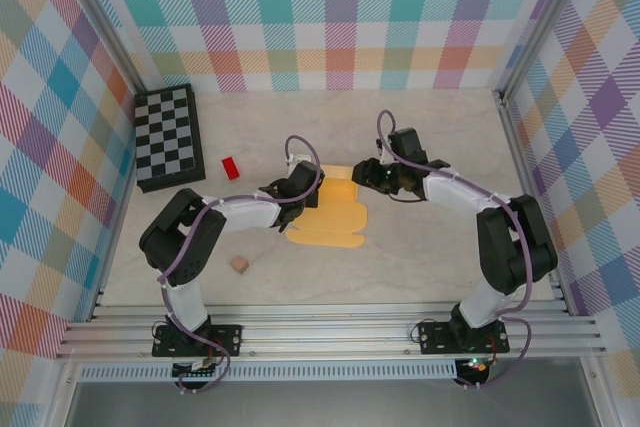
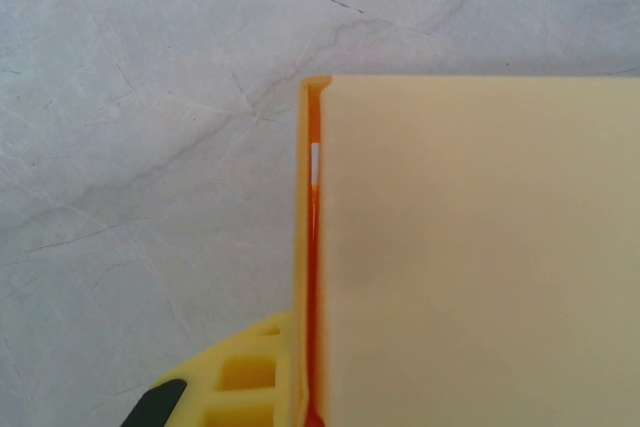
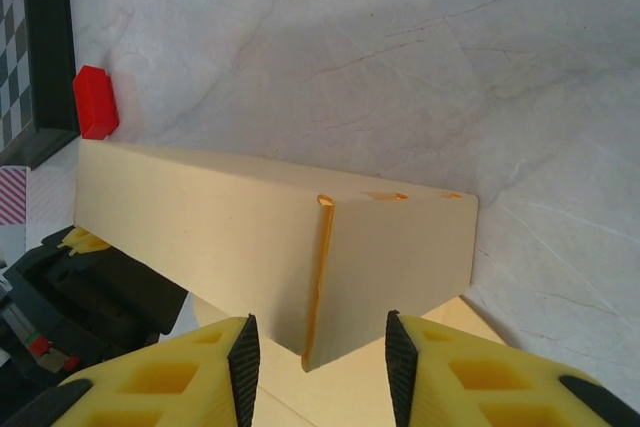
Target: Fold the paper box
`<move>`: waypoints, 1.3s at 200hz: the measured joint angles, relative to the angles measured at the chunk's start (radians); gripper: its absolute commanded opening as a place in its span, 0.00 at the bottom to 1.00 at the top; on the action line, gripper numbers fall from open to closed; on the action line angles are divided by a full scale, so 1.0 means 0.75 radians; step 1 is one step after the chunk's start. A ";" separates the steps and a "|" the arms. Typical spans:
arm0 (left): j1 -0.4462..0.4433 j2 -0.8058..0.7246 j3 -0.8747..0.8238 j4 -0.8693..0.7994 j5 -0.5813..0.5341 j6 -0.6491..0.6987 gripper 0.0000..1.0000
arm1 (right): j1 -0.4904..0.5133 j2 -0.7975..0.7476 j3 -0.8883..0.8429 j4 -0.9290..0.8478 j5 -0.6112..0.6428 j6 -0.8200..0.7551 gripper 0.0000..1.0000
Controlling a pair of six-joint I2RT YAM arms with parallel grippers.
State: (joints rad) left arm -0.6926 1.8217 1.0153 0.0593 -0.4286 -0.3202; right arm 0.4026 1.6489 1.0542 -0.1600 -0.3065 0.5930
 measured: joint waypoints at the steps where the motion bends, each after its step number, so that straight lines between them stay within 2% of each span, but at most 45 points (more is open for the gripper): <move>1: 0.000 0.000 0.000 0.000 -0.001 0.000 0.00 | 0.000 0.001 0.002 -0.001 0.000 0.000 0.39; 25: 0.000 0.000 0.000 0.000 0.000 0.001 0.00 | 0.000 0.037 0.048 0.003 0.005 0.004 0.32; 47: 0.000 0.000 0.000 0.000 0.003 0.005 0.00 | 0.000 0.075 0.048 0.008 -0.005 0.008 0.30; 97: 0.000 -0.019 0.000 -0.027 0.048 0.022 0.27 | -0.003 0.072 0.029 0.052 0.000 0.008 0.29; 157: 0.000 -0.192 0.000 -0.144 0.193 0.029 0.44 | -0.002 0.048 -0.001 0.082 0.039 0.007 0.29; 207: 0.039 -0.424 0.001 -0.322 0.354 0.018 0.41 | -0.002 0.048 -0.001 0.081 0.047 -0.001 0.29; 241: 0.230 -0.491 0.067 -0.413 0.566 -0.049 0.35 | -0.002 0.047 0.003 0.071 0.049 -0.014 0.30; 260: 0.285 -0.464 0.093 -0.419 0.646 -0.082 0.30 | -0.002 0.045 0.003 0.067 0.049 -0.023 0.30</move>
State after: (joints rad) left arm -0.4786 1.4738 1.0847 -0.2550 0.0559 -0.3820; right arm 0.4011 1.6829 1.0565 -0.1101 -0.2699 0.5758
